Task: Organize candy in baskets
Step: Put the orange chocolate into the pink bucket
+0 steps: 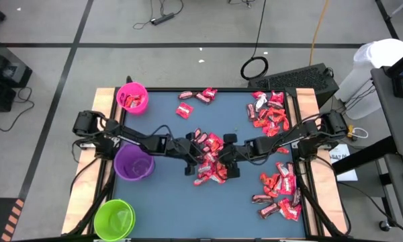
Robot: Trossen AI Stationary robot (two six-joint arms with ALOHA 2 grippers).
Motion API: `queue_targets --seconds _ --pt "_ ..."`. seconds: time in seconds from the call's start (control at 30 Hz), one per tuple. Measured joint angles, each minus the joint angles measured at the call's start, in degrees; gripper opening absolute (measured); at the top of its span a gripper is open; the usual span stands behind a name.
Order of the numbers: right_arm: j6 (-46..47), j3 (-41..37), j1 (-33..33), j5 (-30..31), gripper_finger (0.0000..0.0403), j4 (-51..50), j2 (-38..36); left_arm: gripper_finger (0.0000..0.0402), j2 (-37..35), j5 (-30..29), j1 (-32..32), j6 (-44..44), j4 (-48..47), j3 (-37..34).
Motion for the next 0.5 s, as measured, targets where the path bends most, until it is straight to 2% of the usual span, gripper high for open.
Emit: queue_targets --seconds 0.2,0.5 --pt "0.13 0.02 -0.27 5.88 0.0201 -1.17 -0.47 0.0159 0.0 0.0 1.2 0.09 0.29 0.0" --pt "2.29 -3.96 -4.45 7.6 0.02 6.88 -0.45 0.0159 5.08 -0.07 2.95 0.01 7.68 0.0"
